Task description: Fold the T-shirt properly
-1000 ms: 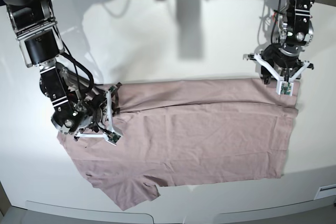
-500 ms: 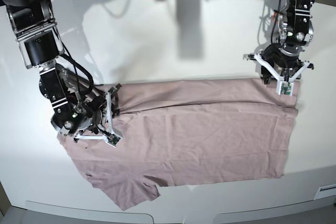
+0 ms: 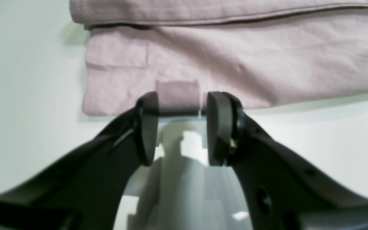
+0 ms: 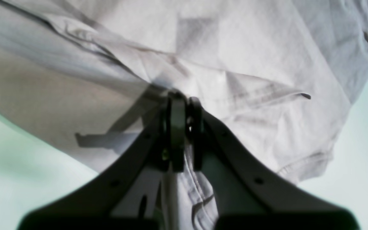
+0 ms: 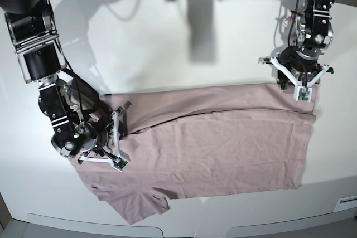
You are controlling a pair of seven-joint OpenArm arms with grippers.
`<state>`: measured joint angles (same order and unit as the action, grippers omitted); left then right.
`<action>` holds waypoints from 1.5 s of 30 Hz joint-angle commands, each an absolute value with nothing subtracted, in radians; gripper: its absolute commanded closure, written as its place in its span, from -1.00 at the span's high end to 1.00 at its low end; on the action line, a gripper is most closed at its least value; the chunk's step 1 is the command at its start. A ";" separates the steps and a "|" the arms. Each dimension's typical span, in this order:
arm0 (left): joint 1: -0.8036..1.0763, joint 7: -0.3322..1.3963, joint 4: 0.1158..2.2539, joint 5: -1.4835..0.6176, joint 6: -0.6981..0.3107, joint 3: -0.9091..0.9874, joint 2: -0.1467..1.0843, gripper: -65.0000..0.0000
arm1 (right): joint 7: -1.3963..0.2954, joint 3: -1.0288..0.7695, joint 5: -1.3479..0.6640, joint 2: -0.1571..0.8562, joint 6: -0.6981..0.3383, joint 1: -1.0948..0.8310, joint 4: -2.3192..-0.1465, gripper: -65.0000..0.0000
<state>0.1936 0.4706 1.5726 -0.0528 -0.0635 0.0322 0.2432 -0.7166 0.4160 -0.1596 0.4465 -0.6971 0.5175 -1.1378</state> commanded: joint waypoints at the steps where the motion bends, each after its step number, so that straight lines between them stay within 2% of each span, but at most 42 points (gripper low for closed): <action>1: 0.183 0.444 1.588 -0.053 -0.064 0.037 0.252 -0.25 | -0.672 0.409 -0.163 0.457 -0.698 0.551 -1.150 -1.00; 4: 0.183 0.445 1.588 -0.053 -0.064 0.037 0.252 -0.25 | -0.633 0.409 -0.164 0.456 -0.698 0.551 -1.150 -1.00; 8: 0.183 0.467 1.588 -0.053 -0.064 0.037 0.252 -0.25 | -0.630 0.409 -0.163 0.457 -0.698 0.551 -1.150 -0.32; 10: 0.183 0.474 1.588 -0.053 -0.064 0.037 0.252 -0.25 | -0.617 0.409 -0.163 0.457 -0.698 0.551 -1.150 -0.21; 20: 0.182 0.471 1.588 -0.053 -0.064 0.037 0.252 -0.25 | -0.542 0.409 -0.131 0.447 -0.698 0.551 -1.150 -0.21; 29: 0.183 0.475 1.588 -0.053 -0.064 0.037 0.252 -0.25 | -0.576 0.409 -0.023 0.342 -0.698 0.551 -1.139 -0.21; 35: 0.183 0.475 1.588 -0.053 -0.064 0.037 0.252 -0.25 | -0.492 0.409 0.068 0.327 -0.621 0.554 -1.070 -0.21; 37: 0.183 0.475 1.588 -0.053 -0.064 0.037 0.252 -0.25 | -0.513 0.398 0.001 0.338 -0.613 0.554 -1.079 -0.21; 40: 0.183 0.474 1.591 -0.070 -0.065 0.037 0.252 -0.25 | -0.587 0.342 -0.279 0.371 -0.616 0.551 -1.133 -0.21; 42: 0.183 0.468 1.620 -0.099 -0.065 0.037 0.252 -0.25 | -0.624 0.266 -0.424 0.390 -0.640 0.551 -1.159 -0.21; 45: 0.189 0.476 1.741 -0.111 -0.065 0.037 0.252 -0.32 | -0.706 0.103 -0.539 0.398 -0.698 0.551 -1.194 -0.21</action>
<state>0.2024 0.5114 1.7206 -0.1108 -0.0566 0.0322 0.2440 -0.7334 0.1024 -0.5327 0.3893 -0.6926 0.5182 -1.1759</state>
